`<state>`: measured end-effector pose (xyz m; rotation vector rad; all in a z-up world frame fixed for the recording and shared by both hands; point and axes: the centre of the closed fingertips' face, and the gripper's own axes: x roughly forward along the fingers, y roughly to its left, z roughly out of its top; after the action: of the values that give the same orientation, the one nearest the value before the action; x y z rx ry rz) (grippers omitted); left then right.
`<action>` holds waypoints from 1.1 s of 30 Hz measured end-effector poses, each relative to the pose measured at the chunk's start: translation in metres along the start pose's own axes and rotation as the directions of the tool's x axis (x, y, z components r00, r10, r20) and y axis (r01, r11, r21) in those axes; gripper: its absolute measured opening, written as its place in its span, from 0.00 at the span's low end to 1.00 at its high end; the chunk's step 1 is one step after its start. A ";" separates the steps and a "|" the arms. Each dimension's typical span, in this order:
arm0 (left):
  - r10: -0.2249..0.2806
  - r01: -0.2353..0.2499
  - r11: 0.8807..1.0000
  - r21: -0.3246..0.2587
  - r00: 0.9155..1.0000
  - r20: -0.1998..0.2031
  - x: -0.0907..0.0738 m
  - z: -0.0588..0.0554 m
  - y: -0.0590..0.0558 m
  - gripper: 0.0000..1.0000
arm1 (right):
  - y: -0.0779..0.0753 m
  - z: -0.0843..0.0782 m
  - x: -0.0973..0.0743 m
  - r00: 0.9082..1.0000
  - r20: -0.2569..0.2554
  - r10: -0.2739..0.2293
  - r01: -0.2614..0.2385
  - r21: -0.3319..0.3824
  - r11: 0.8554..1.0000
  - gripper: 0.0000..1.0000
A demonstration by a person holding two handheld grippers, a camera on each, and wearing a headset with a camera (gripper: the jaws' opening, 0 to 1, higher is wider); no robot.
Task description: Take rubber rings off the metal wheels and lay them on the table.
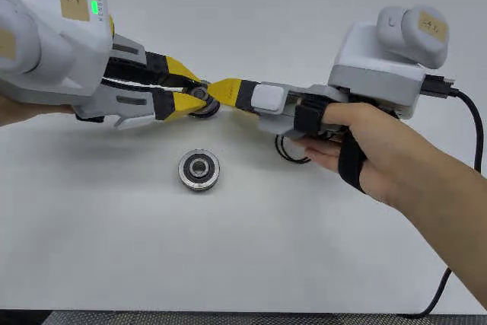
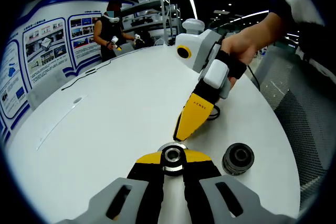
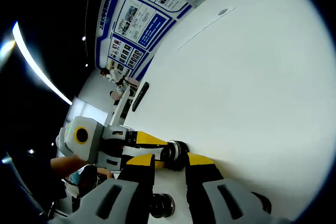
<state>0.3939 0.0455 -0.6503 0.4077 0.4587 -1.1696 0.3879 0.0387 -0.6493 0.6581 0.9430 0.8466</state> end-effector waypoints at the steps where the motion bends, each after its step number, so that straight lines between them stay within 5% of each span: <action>1: 0.000 0.000 1.000 0.000 1.000 0.000 0.000 0.000 0.000 0.13 | 0.001 -0.001 0.001 1.000 -0.003 0.004 -0.004 -0.001 1.000 0.25; 23: 0.002 -0.002 1.000 -0.001 1.000 0.002 0.001 0.003 -0.002 0.13 | 0.005 -0.008 0.005 1.000 -0.023 0.020 -0.021 -0.029 0.999 0.28; 33: 0.002 -0.002 1.000 0.000 1.000 0.003 0.001 0.004 -0.004 0.13 | -0.003 -0.006 0.005 1.000 -0.008 0.005 -0.005 -0.010 1.000 0.20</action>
<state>0.3913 0.0411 -0.6476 0.4059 0.4560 -1.1683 0.3855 0.0418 -0.6563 0.6488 0.9439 0.8587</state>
